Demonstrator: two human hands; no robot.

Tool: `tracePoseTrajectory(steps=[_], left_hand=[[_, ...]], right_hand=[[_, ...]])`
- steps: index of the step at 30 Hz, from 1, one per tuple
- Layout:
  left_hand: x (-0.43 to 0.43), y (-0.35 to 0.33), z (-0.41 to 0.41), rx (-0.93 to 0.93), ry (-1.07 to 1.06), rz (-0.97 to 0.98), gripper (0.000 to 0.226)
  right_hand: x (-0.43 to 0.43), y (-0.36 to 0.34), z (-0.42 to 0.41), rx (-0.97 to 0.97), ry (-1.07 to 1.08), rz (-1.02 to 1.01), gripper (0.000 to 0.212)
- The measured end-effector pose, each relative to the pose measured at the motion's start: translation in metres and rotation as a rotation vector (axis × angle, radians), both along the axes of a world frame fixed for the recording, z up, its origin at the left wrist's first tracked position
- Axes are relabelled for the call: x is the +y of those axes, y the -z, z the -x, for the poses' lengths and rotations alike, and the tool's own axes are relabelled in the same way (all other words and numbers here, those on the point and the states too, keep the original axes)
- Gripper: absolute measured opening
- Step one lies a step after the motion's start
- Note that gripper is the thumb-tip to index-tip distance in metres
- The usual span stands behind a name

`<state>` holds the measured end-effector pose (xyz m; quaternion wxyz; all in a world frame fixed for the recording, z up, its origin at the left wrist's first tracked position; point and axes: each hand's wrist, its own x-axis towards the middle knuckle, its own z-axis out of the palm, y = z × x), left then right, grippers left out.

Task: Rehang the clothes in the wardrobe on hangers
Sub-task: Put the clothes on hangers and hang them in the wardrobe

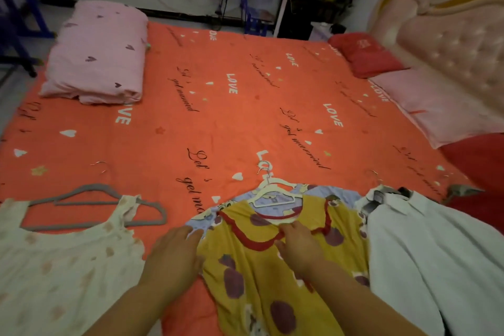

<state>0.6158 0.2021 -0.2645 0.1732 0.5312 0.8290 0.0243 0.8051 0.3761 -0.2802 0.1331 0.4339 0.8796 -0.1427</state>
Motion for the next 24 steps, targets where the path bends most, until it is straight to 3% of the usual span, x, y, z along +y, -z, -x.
tracePoseTrajectory(steps=[11,16,24], left_hand=[[0.189,0.127,-0.043,0.009,-0.091,-0.046,0.058],[0.234,0.183,-0.028,0.036,-0.123,-0.052,0.065],[0.266,0.221,-0.025,0.000,-0.191,-0.034,0.074]], right_hand=[[0.192,0.121,0.014,0.043,-0.158,-0.053,0.041],[0.234,0.174,0.037,0.027,-0.154,-0.076,0.060],[0.257,0.198,0.035,0.036,-0.166,-0.166,0.066]])
